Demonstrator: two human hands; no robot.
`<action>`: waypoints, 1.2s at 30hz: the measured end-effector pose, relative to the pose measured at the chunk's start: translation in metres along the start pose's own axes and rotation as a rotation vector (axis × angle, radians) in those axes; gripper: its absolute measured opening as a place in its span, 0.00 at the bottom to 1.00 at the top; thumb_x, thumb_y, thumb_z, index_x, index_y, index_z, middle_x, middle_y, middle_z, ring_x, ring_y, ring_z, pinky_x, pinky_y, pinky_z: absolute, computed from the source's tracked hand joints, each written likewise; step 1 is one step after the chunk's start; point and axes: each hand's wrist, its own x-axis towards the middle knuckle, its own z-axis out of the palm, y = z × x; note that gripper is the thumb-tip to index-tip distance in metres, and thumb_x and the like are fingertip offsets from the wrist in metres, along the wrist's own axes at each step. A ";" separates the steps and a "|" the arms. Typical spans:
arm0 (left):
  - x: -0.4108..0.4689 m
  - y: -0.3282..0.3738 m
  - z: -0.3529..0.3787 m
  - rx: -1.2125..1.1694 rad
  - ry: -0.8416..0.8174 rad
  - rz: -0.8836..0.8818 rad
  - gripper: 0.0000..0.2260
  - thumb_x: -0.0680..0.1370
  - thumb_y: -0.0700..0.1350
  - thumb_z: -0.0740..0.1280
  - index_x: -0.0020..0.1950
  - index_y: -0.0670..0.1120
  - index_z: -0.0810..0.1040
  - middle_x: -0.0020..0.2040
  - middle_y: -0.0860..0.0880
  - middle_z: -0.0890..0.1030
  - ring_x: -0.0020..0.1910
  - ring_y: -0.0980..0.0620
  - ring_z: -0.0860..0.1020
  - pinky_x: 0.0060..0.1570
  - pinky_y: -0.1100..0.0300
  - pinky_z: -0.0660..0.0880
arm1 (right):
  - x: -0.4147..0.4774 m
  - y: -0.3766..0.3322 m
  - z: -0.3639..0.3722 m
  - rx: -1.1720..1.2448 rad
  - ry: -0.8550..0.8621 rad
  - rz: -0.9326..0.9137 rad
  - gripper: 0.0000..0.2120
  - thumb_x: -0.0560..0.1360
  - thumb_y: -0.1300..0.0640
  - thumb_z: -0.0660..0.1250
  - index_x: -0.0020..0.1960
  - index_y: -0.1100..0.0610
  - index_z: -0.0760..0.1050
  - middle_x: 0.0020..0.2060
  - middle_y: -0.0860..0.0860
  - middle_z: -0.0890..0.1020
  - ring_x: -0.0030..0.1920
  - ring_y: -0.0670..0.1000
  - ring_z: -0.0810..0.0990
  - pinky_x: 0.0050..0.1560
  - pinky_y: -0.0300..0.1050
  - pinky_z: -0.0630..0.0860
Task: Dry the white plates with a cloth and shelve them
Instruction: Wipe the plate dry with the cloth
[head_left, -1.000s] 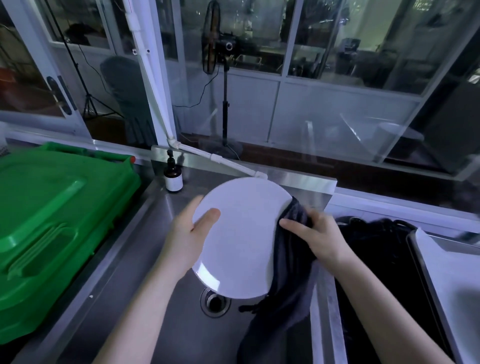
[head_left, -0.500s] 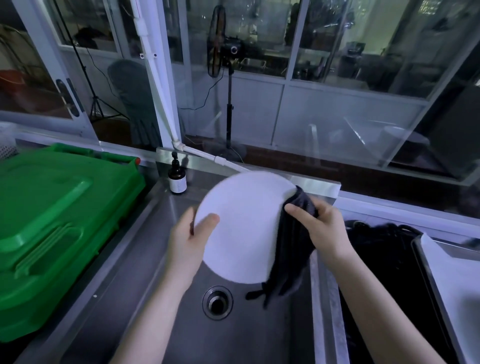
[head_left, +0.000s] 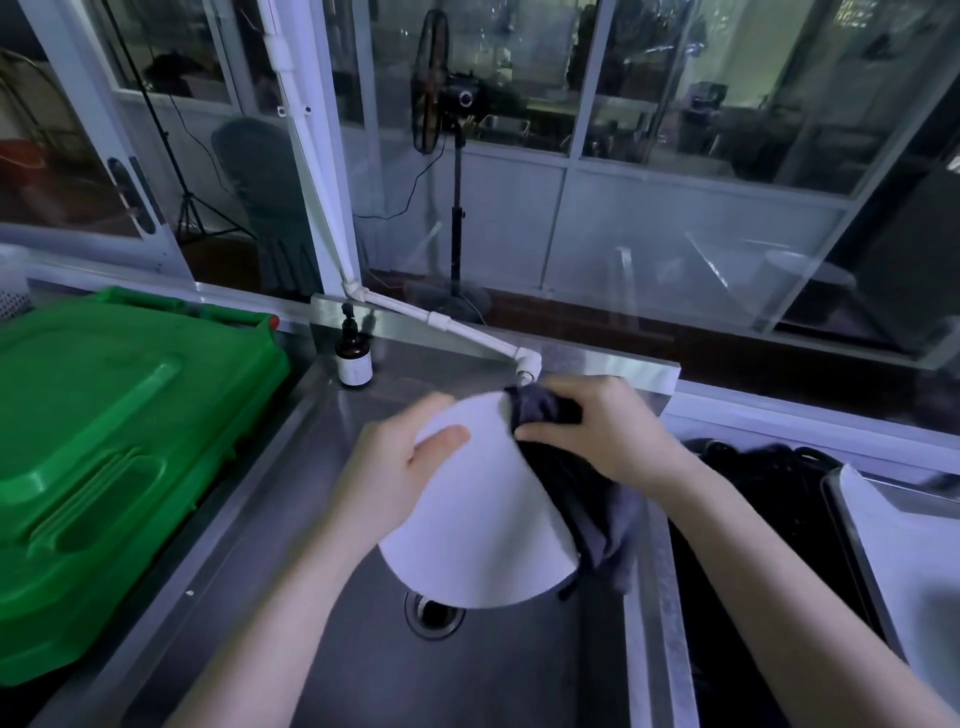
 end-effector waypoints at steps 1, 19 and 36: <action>0.000 0.001 0.001 0.032 -0.031 0.019 0.07 0.75 0.62 0.63 0.51 0.63 0.74 0.35 0.40 0.73 0.29 0.54 0.64 0.31 0.59 0.62 | 0.002 -0.006 0.002 -0.055 -0.049 -0.040 0.15 0.70 0.50 0.76 0.41 0.61 0.76 0.32 0.54 0.76 0.35 0.52 0.70 0.39 0.45 0.68; 0.007 0.018 -0.023 -0.192 0.139 -0.020 0.05 0.83 0.49 0.64 0.53 0.60 0.77 0.46 0.54 0.84 0.46 0.47 0.81 0.48 0.49 0.78 | -0.042 0.020 0.021 0.848 0.168 0.438 0.05 0.74 0.59 0.73 0.48 0.59 0.83 0.46 0.55 0.86 0.50 0.53 0.85 0.51 0.47 0.81; -0.008 -0.002 -0.010 -0.329 0.303 -0.171 0.12 0.72 0.59 0.69 0.55 0.66 0.80 0.52 0.62 0.84 0.55 0.57 0.81 0.53 0.57 0.77 | -0.033 0.015 0.027 0.773 0.343 0.339 0.05 0.74 0.61 0.73 0.40 0.54 0.83 0.37 0.46 0.84 0.40 0.44 0.81 0.42 0.39 0.76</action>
